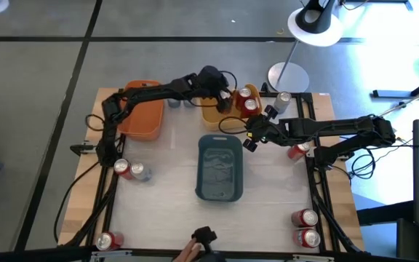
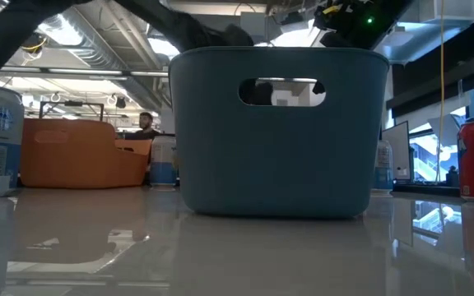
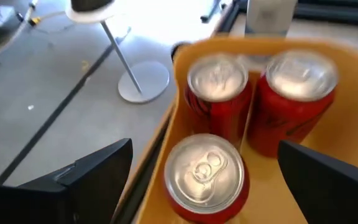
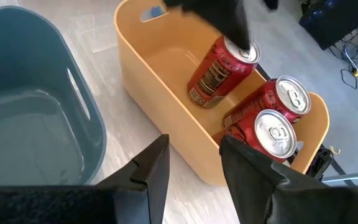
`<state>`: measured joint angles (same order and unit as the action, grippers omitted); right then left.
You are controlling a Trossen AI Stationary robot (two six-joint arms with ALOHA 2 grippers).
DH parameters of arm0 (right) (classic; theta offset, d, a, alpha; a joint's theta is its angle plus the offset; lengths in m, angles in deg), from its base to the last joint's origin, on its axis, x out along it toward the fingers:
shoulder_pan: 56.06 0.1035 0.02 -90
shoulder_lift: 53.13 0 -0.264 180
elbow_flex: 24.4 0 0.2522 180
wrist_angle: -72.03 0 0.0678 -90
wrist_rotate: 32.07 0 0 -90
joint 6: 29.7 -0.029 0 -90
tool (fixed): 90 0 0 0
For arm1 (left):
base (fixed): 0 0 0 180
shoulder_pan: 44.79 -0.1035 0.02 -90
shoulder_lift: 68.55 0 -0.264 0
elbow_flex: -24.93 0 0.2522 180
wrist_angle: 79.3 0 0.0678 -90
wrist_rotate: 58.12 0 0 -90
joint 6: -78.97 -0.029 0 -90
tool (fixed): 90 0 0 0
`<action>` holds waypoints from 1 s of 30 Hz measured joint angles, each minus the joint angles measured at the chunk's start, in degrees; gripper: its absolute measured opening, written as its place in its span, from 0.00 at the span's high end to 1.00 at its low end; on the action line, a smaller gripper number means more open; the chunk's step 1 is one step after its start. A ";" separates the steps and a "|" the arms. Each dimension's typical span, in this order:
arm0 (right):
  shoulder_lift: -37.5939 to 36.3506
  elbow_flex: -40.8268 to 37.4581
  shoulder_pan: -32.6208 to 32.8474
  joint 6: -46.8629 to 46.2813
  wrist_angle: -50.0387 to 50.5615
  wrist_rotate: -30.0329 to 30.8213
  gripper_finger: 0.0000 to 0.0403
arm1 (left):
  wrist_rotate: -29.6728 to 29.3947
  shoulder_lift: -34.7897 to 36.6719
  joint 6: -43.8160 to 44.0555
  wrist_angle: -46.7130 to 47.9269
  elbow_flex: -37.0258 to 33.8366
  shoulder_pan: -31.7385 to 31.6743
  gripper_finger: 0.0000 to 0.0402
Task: Sort soda cans
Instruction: Put the red soda can into the yellow bin
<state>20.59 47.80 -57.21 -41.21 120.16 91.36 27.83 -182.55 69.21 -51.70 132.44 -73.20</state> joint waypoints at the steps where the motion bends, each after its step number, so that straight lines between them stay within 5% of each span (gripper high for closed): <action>1: 0.00 0.01 0.00 0.00 0.02 0.00 0.65 | -0.04 1.39 0.07 0.67 0.00 0.07 0.04; 14: 0.00 0.00 0.00 1.17 -0.42 -3.32 0.65 | 0.09 17.97 -1.27 14.61 -1.49 6.32 0.04; 30: -0.13 4.89 1.62 -4.95 9.45 -5.60 0.64 | -0.22 31.31 6.99 10.63 -23.66 15.82 0.04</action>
<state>20.45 52.69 -55.60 -46.16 129.61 85.76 27.61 -151.25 76.19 -41.07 108.79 -57.38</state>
